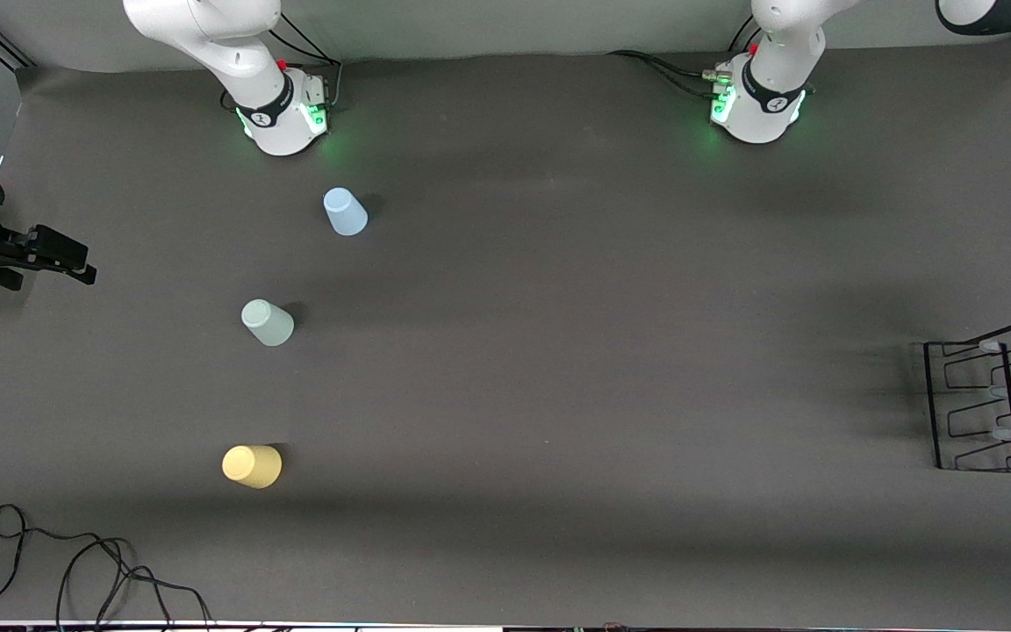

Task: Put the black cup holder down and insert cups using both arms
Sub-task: 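Reach the left gripper to the wooden rod of the black rack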

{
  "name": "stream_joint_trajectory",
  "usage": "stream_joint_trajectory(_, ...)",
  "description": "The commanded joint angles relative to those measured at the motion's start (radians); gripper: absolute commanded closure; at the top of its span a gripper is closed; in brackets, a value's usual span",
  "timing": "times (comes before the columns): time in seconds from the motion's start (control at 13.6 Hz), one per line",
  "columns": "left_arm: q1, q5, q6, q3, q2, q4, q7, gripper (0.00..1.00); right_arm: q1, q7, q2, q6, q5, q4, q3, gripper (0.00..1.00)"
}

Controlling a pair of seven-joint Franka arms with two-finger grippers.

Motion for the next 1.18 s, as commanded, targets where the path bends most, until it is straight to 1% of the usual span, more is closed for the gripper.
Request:
stream_joint_trajectory(0.0, -0.116, 0.001, -0.151, -0.002, -0.136, -0.019, -0.177, 1.0, 0.012, 0.004, -0.01, -0.008, -0.003, 0.004, -0.008, 0.0)
stream_joint_trajectory(0.07, -0.161, -0.001, -0.183, -0.005, -0.171, -0.03, -0.227, 1.0, 0.012, 0.004, -0.01, -0.008, -0.003, 0.002, -0.008, 0.0)
stream_joint_trajectory(0.15, -0.192, -0.039, -0.2, -0.006, -0.208, -0.043, -0.273, 1.0, 0.012, 0.004, -0.01, -0.008, -0.003, 0.002, -0.008, 0.0)
stream_joint_trajectory(0.22, -0.216, -0.13, -0.2, -0.005, -0.236, -0.057, -0.335, 1.0, 0.012, 0.004, -0.01, -0.008, -0.003, 0.002, -0.008, 0.0)
stream_joint_trajectory(0.29, -0.253, -0.181, -0.196, -0.005, -0.258, -0.074, -0.397, 1.0, 0.012, 0.004, -0.009, -0.008, -0.003, 0.002, -0.008, 0.0)
stream_joint_trajectory(0.37, -0.299, -0.194, -0.189, -0.005, -0.268, -0.079, -0.449, 1.0, 0.012, 0.004, -0.009, -0.008, -0.003, 0.002, -0.008, 0.0)
stream_joint_trajectory(0.51, -0.405, -0.194, -0.171, -0.005, -0.268, -0.079, -0.588, 1.0, 0.012, 0.004, -0.007, -0.008, -0.003, 0.004, -0.008, 0.0)
stream_joint_trajectory(0.81, -0.662, -0.162, -0.168, -0.003, -0.25, -0.11, -0.825, 1.0, 0.013, 0.002, -0.006, -0.008, -0.003, 0.002, -0.006, 0.0)
stream_joint_trajectory(1.03, -0.825, -0.162, -0.093, -0.005, -0.223, -0.113, -1.032, 1.0, 0.013, -0.004, -0.003, -0.009, -0.003, 0.002, -0.006, 0.0)
stream_joint_trajectory(1.1, -0.879, -0.162, -0.044, -0.005, -0.206, -0.111, -1.101, 1.0, 0.013, -0.004, -0.001, -0.008, -0.003, 0.002, -0.005, 0.0)
